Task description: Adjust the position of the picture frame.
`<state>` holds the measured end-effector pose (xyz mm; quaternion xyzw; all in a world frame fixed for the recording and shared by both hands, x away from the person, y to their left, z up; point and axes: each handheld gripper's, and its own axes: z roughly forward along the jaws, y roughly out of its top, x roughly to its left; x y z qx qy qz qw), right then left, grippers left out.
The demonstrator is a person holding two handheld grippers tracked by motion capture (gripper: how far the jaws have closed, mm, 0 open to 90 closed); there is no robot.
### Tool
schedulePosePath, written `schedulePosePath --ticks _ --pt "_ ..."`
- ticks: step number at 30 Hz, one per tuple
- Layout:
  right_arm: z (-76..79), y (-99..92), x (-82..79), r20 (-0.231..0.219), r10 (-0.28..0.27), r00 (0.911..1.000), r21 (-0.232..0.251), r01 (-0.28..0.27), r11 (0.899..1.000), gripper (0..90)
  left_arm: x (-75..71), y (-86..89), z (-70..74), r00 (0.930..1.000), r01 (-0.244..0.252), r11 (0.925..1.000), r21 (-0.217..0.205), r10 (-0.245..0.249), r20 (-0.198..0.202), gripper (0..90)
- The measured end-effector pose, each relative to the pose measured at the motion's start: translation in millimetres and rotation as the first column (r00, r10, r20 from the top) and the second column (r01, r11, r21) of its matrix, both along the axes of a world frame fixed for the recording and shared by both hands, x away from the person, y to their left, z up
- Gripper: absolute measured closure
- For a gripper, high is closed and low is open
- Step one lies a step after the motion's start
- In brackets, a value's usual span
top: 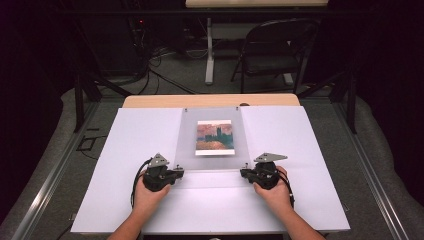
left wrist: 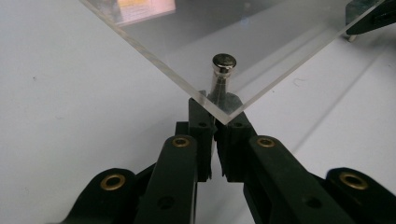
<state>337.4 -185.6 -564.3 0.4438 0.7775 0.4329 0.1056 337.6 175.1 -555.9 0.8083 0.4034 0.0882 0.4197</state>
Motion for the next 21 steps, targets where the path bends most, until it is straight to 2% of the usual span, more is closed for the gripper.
schedulePosePath --ticks 6,11,18,20,21 --pt "-1.1 -0.7 -0.1 -0.003 -0.005 1.0 0.015 0.005 1.0 84.0 -0.3 0.5 -0.7 1.0 -0.005 1.0 -0.003 0.005 -0.001 84.7" --pt "-1.1 -2.3 0.4 -0.019 -0.008 0.9998 0.028 0.009 1.0 81.9 -1.0 0.9 -0.7 0.9999 -0.013 0.9994 -0.031 0.013 0.002 82.5" --pt "-0.5 -3.6 -2.5 -0.005 -0.005 1.0 0.044 0.005 0.999 64.3 -4.8 0.5 0.9 0.9997 -0.019 0.9981 -0.058 0.02 0.016 67.9" --pt "0.8 -3.0 -5.5 0.01 -0.004 0.9999 0.03 0.003 1.0 61.1 -5.9 0.7 1.6 0.9994 -0.025 0.9976 -0.064 0.026 0.023 62.2" --pt "2.6 -1.7 -8.8 0.039 0.002 0.9992 0.026 -0.003 1.0 56.9 -6.1 1.0 1.5 0.9992 -0.025 0.9975 -0.066 0.027 0.029 56.1"
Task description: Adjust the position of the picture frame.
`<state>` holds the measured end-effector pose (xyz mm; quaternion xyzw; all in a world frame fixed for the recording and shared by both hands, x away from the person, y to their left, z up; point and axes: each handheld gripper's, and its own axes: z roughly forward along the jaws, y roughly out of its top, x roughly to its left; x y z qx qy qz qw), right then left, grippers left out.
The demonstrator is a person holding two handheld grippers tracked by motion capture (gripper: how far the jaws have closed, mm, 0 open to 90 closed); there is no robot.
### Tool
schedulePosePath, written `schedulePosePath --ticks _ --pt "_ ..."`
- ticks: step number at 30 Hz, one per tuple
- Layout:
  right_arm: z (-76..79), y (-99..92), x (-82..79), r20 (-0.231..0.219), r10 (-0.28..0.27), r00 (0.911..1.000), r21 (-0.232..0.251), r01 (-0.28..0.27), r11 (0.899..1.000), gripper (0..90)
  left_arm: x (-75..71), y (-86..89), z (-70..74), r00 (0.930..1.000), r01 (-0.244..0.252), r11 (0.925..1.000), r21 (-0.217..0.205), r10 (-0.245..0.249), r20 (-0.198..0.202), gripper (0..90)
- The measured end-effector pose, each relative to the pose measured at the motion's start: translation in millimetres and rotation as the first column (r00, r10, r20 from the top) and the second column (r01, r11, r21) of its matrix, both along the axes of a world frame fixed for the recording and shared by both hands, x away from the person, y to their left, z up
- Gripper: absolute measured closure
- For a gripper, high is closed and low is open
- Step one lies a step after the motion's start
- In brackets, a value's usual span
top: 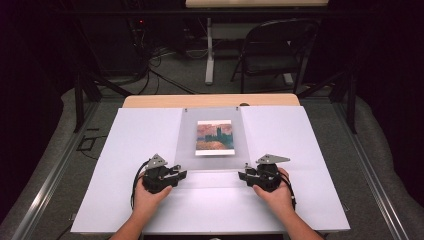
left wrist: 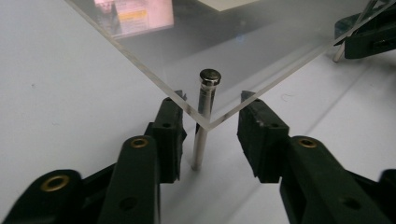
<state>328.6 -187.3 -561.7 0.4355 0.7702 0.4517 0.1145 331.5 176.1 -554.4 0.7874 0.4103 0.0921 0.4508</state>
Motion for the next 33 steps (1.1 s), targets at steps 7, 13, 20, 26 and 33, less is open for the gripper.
schedulePosePath --ticks 7,13,20,26,33 --pt "4.6 5.0 -10.4 0.049 0.038 0.9981 -0.075 -0.034 0.997 49.2 -2.8 2.1 -0.2 0.9998 -0.02 0.9998 0.01 0.02 -0.001 44.0" --pt "6.7 5.2 -13.6 0.032 0.033 0.999 -0.088 -0.03 0.996 46.8 -9.3 4.1 2.5 0.9997 -0.017 0.9998 0.005 0.017 0.019 39.6" --pt "7.1 5.9 -19.1 0.018 0.044 0.9989 -0.095 -0.042 0.995 44.9 -17.5 6.4 4.4 0.9999 0.003 1.0 0.002 -0.003 0.011 38.1" --pt "11.8 2.2 -24.6 0.035 0.031 0.9989 -0.101 -0.027 0.994 42.9 -23.4 9.9 6.8 0.9995 0.01 0.9999 0.003 -0.01 0.029 38.0" --pt "16.3 -6.8 -37.1 0.049 0.042 0.9979 -0.095 -0.037 0.995 43.8 -34.5 16.4 10.5 0.999 -0.004 0.9994 0.034 0.003 0.045 37.2"
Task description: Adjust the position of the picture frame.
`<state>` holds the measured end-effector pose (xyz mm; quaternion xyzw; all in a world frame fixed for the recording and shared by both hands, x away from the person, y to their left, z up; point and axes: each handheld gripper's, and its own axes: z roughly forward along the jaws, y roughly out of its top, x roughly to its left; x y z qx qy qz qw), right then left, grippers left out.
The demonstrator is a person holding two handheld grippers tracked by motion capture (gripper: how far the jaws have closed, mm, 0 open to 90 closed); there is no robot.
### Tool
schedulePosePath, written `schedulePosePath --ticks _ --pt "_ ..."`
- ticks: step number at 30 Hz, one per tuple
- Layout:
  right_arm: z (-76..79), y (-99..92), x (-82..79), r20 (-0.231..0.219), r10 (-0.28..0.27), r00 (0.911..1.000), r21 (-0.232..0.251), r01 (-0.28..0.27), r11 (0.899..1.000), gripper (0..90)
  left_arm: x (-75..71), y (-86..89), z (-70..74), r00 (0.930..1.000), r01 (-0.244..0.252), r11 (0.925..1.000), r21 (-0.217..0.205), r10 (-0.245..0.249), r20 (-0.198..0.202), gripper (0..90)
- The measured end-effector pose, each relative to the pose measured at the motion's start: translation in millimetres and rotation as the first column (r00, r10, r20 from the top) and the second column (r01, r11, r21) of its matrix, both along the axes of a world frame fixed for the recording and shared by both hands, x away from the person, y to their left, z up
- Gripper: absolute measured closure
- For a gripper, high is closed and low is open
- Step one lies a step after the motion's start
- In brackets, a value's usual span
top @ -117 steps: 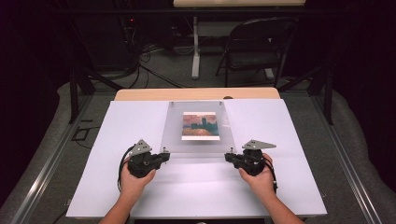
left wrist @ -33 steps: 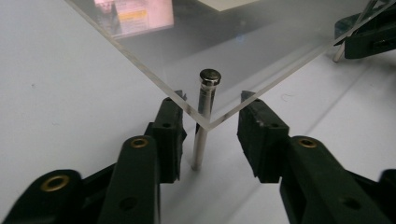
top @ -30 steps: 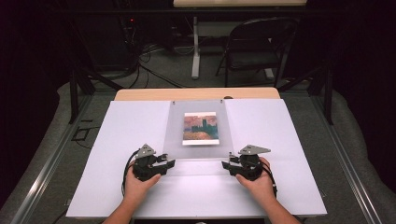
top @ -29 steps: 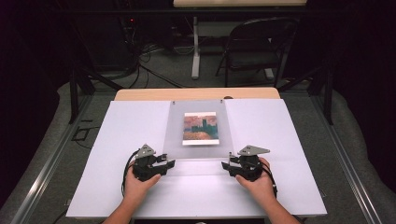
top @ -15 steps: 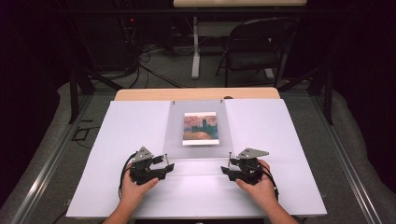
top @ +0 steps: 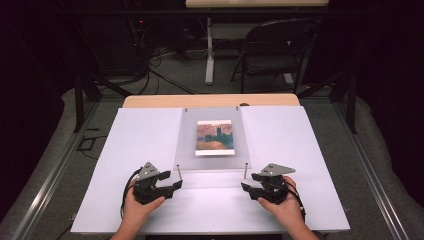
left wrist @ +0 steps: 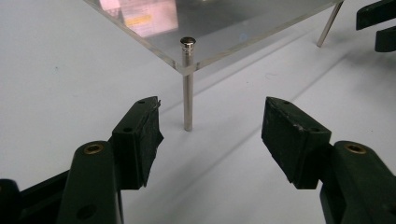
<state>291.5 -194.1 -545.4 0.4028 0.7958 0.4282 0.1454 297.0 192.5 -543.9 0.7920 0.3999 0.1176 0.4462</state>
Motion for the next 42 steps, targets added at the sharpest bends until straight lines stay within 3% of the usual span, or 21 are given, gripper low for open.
schedulePosePath --ticks 7,16,19,22,26,32,36,42 --pt "2.9 -14.0 -8.5 0.01 -0.028 0.9996 0.033 0.028 0.999 40.6 -5.9 4.7 3.6 0.9999 -0.002 1.0 0.0 0.002 0.013 36.7" --pt "9.2 -20.1 -10.4 0.041 -0.029 0.9987 0.012 0.029 1.0 38.5 -9.7 11.5 9.9 0.9998 -0.016 0.9977 -0.067 0.015 -0.015 35.7" --pt "11.9 -24.0 -12.2 0.029 -0.016 0.9994 0.019 0.015 1.0 38.5 -8.9 16.2 12.9 0.9995 -0.019 0.9954 -0.094 0.016 -0.026 35.4" --pt "16.6 -30.0 -11.9 0.036 -0.018 0.9992 0.004 0.018 1.0 40.0 -7.1 19.8 18.1 0.9997 -0.024 0.9955 -0.091 0.023 -0.011 34.8" --pt "22.7 -37.9 -8.0 0.001 -0.036 0.9993 0.021 0.036 0.999 42.1 -4.4 23.4 27.2 0.9996 -0.026 0.9946 -0.101 0.027 0.01 35.1" --pt "35.9 -45.7 2.7 0.016 -0.049 0.9987 0.009 0.049 0.999 40.9 8.6 26.2 47.3 0.9974 -0.047 0.9921 -0.116 0.052 0.049 35.0" --pt "45.0 -49.7 14.0 0.007 -0.068 0.9977 0.032 0.067 0.997 40.4 23.0 28.9 56.2 0.9961 -0.071 0.9906 -0.117 0.076 0.045 34.0" --pt "54.9 -48.9 28.9 0.017 -0.069 0.9975 0.023 0.068 0.997 38.6 42.1 30.3 59.1 0.9952 -0.093 0.9883 -0.121 0.096 0.021 34.0"
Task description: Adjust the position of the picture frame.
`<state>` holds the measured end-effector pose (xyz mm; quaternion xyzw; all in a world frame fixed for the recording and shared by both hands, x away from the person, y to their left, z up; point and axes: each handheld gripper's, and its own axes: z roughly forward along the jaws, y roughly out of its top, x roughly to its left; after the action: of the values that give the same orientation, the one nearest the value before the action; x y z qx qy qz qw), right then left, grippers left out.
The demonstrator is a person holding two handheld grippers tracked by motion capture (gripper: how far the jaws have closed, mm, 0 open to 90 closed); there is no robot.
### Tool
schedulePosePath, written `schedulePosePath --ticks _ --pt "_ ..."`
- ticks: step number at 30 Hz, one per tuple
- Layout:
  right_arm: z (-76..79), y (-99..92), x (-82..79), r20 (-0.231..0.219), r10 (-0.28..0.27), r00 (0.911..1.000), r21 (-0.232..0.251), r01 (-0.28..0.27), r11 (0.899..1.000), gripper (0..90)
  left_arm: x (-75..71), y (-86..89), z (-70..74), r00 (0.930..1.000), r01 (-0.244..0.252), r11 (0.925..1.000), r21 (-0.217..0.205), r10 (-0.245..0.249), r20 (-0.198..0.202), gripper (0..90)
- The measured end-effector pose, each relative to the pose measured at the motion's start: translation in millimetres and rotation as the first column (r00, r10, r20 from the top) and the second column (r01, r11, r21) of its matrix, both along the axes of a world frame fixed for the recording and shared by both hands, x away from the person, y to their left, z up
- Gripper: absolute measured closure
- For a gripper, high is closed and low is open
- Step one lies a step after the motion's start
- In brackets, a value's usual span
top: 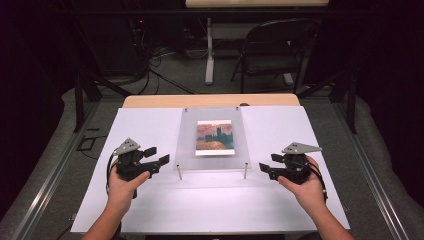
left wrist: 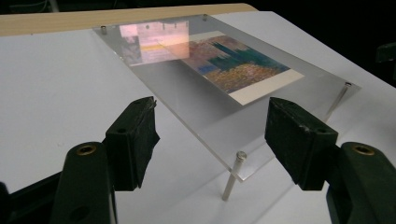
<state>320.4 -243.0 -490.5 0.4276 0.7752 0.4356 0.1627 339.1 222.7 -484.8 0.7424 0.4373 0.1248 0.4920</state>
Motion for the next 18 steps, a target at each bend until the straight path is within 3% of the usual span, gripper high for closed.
schedulePosePath --ticks 9,14,18 --pt "-0.4 9.3 29.3 -0.02 -0.012 0.9997 -0.009 0.012 1.0 35.9 34.2 -12.1 -1.0 0.9992 -0.012 0.9999 0.001 0.012 -0.037 33.9" --pt "0.6 15.3 50.9 -0.035 -0.062 0.9975 0.012 0.062 0.998 35.0 51.8 -22.5 3.1 0.998 -0.038 0.9992 -0.009 0.037 -0.051 33.9" --pt "6.7 20.7 67.2 -0.029 -0.076 0.9967 -0.006 0.076 0.997 35.0 64.9 -30.2 7.4 0.997 -0.046 0.9989 -0.009 0.046 -0.063 34.0"
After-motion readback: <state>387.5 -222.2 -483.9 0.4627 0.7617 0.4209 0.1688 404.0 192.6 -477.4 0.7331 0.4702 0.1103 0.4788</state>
